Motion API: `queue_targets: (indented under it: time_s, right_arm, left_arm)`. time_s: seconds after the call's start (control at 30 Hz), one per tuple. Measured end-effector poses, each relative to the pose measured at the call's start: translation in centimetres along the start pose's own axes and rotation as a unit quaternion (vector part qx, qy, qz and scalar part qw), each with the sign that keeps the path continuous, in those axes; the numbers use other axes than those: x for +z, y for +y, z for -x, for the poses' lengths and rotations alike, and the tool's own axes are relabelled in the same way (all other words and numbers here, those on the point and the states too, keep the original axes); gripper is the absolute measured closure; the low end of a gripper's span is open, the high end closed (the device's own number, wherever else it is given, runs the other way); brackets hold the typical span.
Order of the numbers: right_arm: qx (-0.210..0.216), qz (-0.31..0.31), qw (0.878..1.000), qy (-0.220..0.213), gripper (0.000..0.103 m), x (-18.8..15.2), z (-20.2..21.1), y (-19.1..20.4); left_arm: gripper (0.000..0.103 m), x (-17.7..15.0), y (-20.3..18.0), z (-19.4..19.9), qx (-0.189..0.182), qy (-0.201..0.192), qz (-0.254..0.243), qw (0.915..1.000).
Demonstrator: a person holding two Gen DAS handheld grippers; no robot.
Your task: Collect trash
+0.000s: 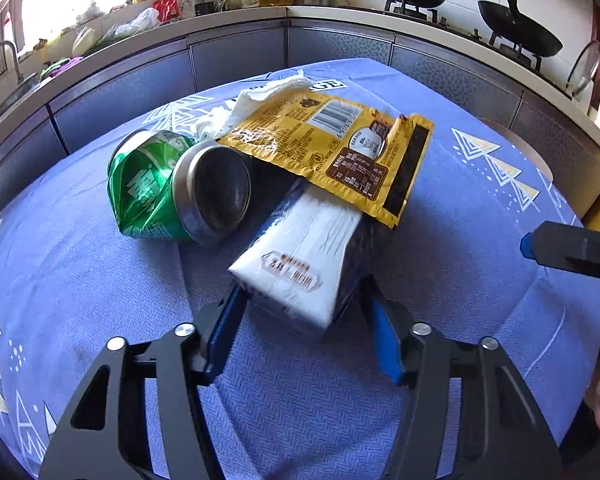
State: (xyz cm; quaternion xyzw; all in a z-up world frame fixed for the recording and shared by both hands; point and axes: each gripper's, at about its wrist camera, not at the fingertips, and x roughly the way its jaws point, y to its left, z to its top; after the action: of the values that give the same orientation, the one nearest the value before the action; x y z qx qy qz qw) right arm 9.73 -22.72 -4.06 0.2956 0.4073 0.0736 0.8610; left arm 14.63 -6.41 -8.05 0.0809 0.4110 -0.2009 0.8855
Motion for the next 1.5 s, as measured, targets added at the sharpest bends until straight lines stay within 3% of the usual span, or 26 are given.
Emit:
queue_targets:
  time_s: [0.23, 0.63, 0.8, 0.83, 0.87, 0.93, 1.1, 1.33, 1.5]
  right_arm:
    - [0.006, 0.000, 1.000, 0.002, 0.024, -0.7, 0.3, 0.1]
    - [0.018, 0.015, 1.000, 0.010, 0.024, -1.1, -0.3, 1.3]
    - [0.021, 0.025, 0.999, 0.010, 0.024, -0.6, -0.9, 2.2]
    - [0.021, 0.028, 0.999, 0.012, 0.025, -0.5, -1.2, 2.5]
    - [0.023, 0.028, 0.999, 0.014, 0.025, -0.5, -1.5, 2.6]
    - [0.022, 0.035, 0.999, 0.015, 0.027, -0.3, -1.8, 3.1]
    - [0.018, 0.035, 0.999, 0.011, 0.032, 0.3, -2.2, 2.9]
    - [0.022, 0.004, 1.000, 0.016, 0.042, 0.6, -3.4, 0.9]
    - [0.032, 0.002, 0.999, 0.023, 0.046, 0.7, -4.9, 0.9]
  left_arm:
    - [0.055, -2.2, 0.3, 1.9, -0.007, 0.003, 0.016, 0.9998]
    - [0.055, -9.4, 4.0, 7.8, -0.009, 0.008, 0.091, 0.9957]
    - [0.053, -11.0, 4.9, 8.9, 0.000, 0.014, 0.110, 0.9938]
    - [0.047, -11.0, 4.9, 9.0, 0.001, 0.015, 0.111, 0.9937]
    - [0.032, -10.8, 5.0, 9.0, 0.003, 0.015, 0.114, 0.9934]
    - [0.027, -10.6, 5.3, 9.6, 0.001, 0.004, 0.125, 0.9921]
    - [0.024, -9.0, 5.7, 10.0, -0.007, -0.015, 0.131, 0.9913]
    - [0.024, -7.1, 5.3, 7.6, 0.015, 0.000, 0.122, 0.9925]
    - [0.038, -7.2, 5.2, 6.4, 0.024, 0.016, 0.123, 0.9919]
